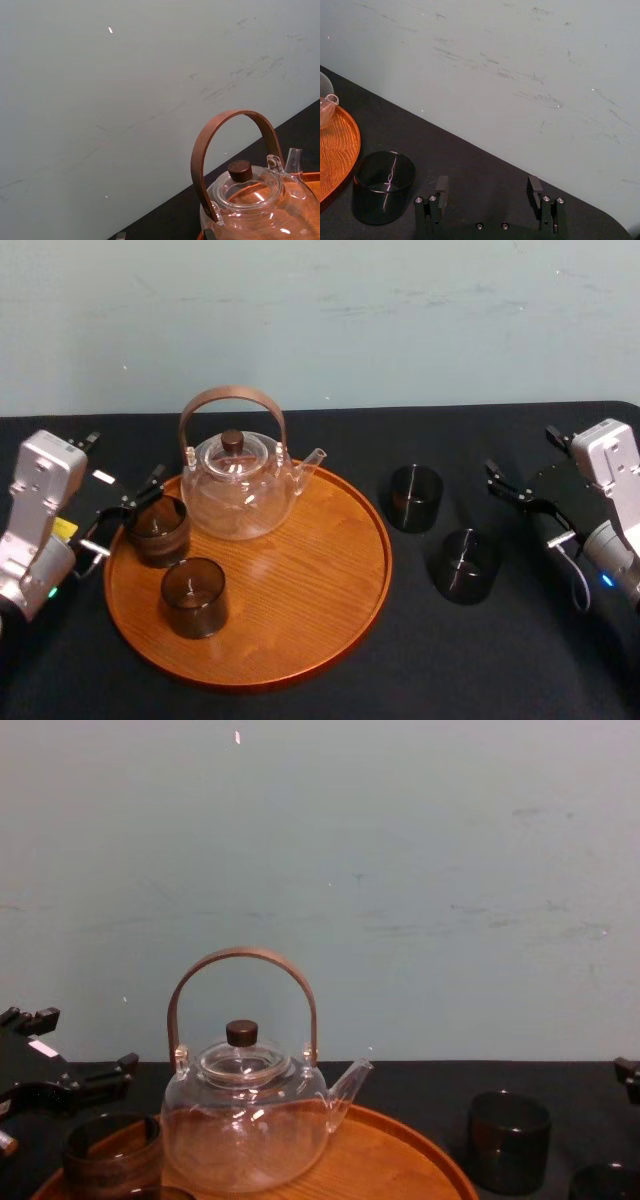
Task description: Pick up the glass from the table and place it on the tray.
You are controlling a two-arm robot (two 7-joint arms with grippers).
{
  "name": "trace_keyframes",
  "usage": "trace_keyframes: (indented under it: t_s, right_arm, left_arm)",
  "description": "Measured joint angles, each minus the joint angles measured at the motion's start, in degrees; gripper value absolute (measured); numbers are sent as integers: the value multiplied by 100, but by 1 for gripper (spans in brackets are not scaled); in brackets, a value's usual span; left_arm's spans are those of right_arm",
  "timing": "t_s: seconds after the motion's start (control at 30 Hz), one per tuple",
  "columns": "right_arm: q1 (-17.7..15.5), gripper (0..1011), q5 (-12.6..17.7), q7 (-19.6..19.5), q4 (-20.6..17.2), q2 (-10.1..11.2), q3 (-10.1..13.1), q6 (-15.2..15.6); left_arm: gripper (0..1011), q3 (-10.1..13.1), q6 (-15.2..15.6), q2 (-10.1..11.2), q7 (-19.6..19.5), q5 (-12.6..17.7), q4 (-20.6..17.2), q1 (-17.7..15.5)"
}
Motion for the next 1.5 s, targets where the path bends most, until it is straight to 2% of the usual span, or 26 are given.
trace_keyframes:
  t_s: [0.23, 0.37, 0.5, 0.6, 0.87, 1.17, 1.5]
  right_arm:
    - [-43, 1002, 20, 148, -91, 14, 85, 28]
    - [-237, 1002, 69, 225, -411, 115, 200, 105]
    - [-512, 1002, 163, 317, -790, 229, 313, 176]
    - [-858, 1002, 274, 425, -1207, 369, 420, 211]
    - [-1414, 1003, 504, 736, -1787, 553, 533, 312]
    - [-1763, 1002, 544, 924, -2057, 573, 537, 495]
    - [-1823, 1002, 617, 1100, -1949, 437, 622, 698]
  left_arm:
    - [1001, 0, 0, 0, 0, 0, 0, 0]
    - [1001, 0, 0, 0, 0, 0, 0, 0]
    - [1001, 0, 0, 0, 0, 0, 0, 0]
    - [1001, 0, 0, 0, 0, 0, 0, 0]
    - [1001, 0, 0, 0, 0, 0, 0, 0]
    - [1001, 0, 0, 0, 0, 0, 0, 0]
    - [1002, 0, 0, 0, 0, 0, 0, 0]
